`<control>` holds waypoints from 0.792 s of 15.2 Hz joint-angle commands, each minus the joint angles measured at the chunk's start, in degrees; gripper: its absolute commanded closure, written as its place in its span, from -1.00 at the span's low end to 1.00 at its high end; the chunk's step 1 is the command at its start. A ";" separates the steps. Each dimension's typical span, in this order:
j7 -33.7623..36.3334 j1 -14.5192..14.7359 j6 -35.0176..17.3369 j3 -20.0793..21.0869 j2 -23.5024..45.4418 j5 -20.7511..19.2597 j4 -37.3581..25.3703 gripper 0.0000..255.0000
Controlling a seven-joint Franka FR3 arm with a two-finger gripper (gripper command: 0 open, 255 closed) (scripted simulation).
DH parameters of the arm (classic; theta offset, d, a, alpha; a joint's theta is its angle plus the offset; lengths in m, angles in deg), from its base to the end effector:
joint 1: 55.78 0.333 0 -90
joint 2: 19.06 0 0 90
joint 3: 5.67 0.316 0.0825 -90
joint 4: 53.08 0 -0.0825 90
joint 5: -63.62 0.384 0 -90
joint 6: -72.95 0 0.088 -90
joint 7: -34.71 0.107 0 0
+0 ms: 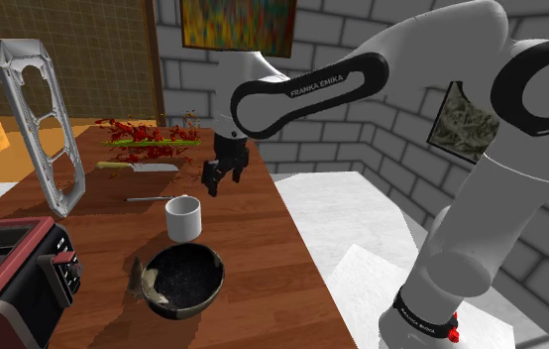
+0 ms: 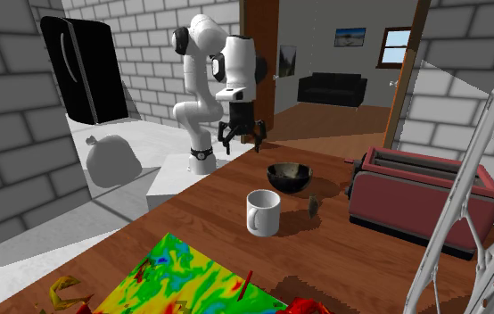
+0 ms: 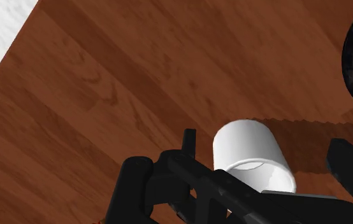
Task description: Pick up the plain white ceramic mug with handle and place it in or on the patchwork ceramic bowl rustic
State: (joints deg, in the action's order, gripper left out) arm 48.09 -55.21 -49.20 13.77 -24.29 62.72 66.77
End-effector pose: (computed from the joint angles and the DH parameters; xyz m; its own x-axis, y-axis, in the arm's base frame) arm 0.5053 0.1871 0.4729 0.9835 0.1234 0.1324 0.1226 -0.9924 0.0143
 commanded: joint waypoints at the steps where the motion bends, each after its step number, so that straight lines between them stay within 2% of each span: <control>1: 2.48 0.35 -1.79 0.94 4.34 -2.08 -2.46 -1.00; 6: 8.55 2.51 -3.59 1.91 15.66 -8.10 -11.32 -1.00; 12: 14.03 7.11 -3.02 0.90 29.64 -14.49 -25.11 -1.00</control>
State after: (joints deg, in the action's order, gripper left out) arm 60.92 -49.24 -52.60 14.87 2.60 49.44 44.62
